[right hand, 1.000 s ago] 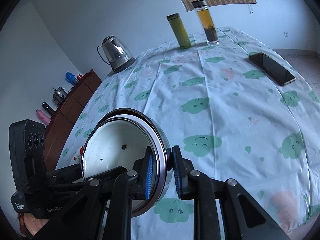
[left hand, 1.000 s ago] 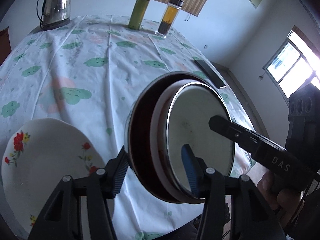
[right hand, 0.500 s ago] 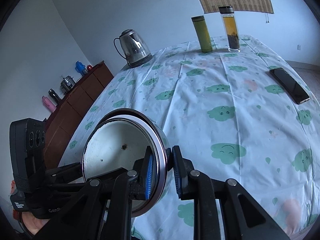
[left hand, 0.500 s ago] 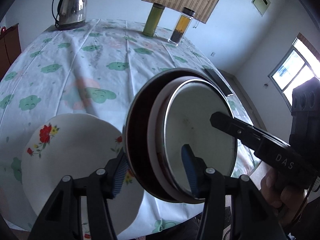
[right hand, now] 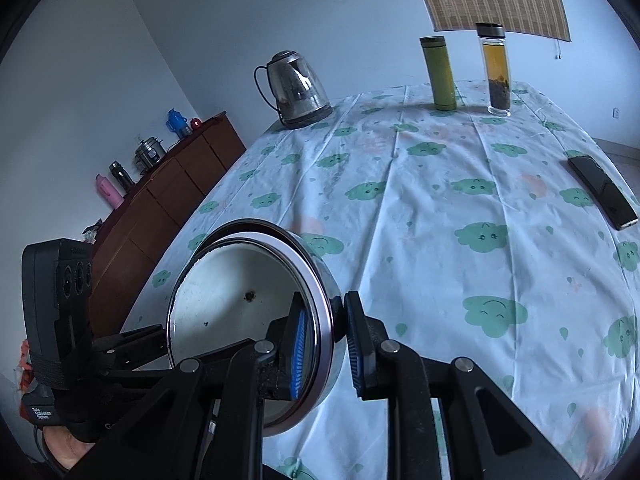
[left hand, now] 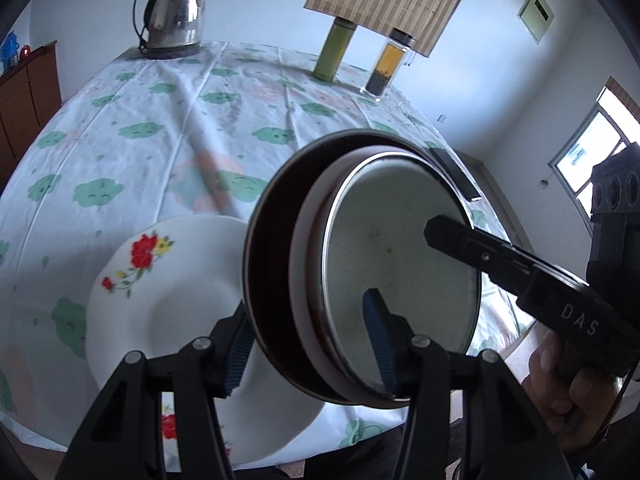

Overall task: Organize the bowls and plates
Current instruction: 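Lift and carry the nested bowls with both grippers over the red-flower plate, then lower the nested bowls with both grippers onto the red-flower plate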

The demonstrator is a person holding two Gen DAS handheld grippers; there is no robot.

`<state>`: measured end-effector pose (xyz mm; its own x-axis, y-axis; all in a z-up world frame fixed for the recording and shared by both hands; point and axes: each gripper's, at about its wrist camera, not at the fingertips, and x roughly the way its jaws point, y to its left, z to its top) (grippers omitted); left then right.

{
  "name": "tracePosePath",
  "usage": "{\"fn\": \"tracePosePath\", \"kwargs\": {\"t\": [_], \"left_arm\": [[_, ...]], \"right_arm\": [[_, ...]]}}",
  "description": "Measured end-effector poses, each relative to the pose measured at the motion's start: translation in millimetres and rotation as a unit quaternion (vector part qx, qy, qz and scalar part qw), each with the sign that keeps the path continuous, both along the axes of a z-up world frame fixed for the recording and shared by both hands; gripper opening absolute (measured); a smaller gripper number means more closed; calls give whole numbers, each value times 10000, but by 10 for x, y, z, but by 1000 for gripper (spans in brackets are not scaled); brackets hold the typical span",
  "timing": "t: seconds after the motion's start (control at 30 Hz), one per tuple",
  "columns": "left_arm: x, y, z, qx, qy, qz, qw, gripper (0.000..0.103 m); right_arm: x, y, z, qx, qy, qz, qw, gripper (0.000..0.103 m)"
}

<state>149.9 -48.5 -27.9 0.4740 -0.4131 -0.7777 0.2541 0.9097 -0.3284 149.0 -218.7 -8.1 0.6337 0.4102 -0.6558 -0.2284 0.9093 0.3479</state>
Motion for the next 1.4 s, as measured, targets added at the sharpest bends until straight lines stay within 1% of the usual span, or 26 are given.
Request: {"fn": "tracePosePath", "kwargs": {"t": [0.37,0.67,1.07,1.23,1.4], "left_arm": [[-80,401,-89,78,113,316,9994,51],[-138,602,-182,95,227,419,9988,51],[-153,717,-296,66,450,383,9982,51],[-107,738,-347,-5,543,384,9978,51],[-81,745,-353,-46,530,372,9979,51]], "right_arm": [[58,445,-29,-128,117,430,9989,21],[95,698,-121,-276,305,649,9970,21],[132,846,-243,-456,643,805,9936,22],[178,868,-311,-468,771,811,9926,23],[207,862,-336,-471,813,784,9925,23]]}}
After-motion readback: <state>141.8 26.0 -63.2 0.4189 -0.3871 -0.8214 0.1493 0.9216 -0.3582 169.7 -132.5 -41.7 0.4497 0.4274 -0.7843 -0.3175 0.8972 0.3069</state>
